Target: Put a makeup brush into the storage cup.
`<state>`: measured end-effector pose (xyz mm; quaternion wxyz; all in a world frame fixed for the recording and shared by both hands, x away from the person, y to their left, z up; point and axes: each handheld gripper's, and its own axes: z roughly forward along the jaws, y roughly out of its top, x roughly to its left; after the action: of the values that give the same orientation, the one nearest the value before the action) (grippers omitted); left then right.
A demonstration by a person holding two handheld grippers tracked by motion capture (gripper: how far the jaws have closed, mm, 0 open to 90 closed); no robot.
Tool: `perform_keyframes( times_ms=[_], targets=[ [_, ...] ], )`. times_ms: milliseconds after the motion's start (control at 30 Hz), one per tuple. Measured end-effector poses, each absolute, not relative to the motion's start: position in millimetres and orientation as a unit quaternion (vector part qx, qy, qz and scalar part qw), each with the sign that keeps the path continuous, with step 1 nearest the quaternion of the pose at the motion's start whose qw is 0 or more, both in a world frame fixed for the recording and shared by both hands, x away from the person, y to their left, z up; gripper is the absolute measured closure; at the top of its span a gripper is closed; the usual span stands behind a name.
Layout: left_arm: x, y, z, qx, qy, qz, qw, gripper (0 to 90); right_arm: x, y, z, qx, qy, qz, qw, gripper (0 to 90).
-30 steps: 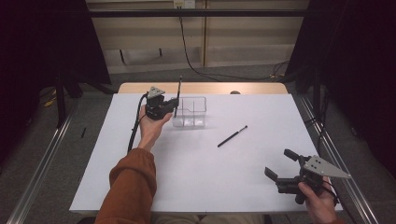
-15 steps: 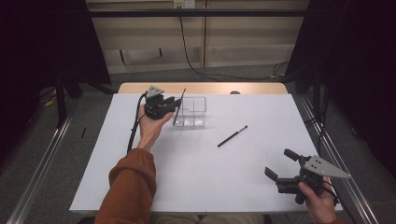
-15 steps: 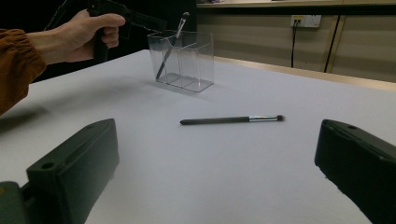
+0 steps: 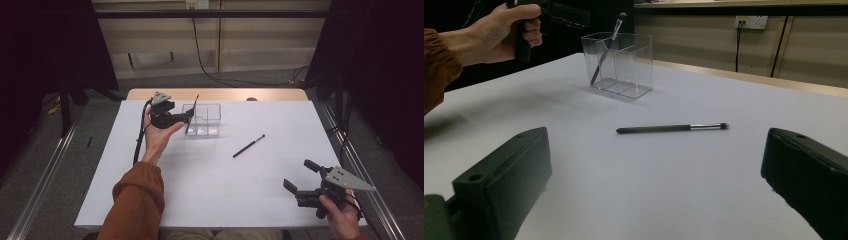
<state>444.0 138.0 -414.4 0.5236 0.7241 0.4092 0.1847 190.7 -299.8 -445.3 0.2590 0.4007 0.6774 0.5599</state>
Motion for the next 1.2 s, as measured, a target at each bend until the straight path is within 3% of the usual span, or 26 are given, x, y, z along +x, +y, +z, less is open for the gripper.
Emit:
perform_keyframes(
  times_ms=[267, 733, 1200],
  targets=[
    [436, 151, -414, 0.708, 0.418, 0.177, 0.54, 2.5, 191, -300, -445, 0.401, 0.676, 0.56, 0.26, 0.0],
    [413, 167, -403, 0.719, 0.396, 0.232, 0.521, 3.5, 191, -299, -445, 0.404, 0.674, 0.561, 0.26, 0.0],
    [391, 179, -411, 0.713, 0.389, 0.226, 0.538, 4.9, 192, -298, -445, 0.402, 0.676, 0.56, 0.259, 0.0]
  ],
)
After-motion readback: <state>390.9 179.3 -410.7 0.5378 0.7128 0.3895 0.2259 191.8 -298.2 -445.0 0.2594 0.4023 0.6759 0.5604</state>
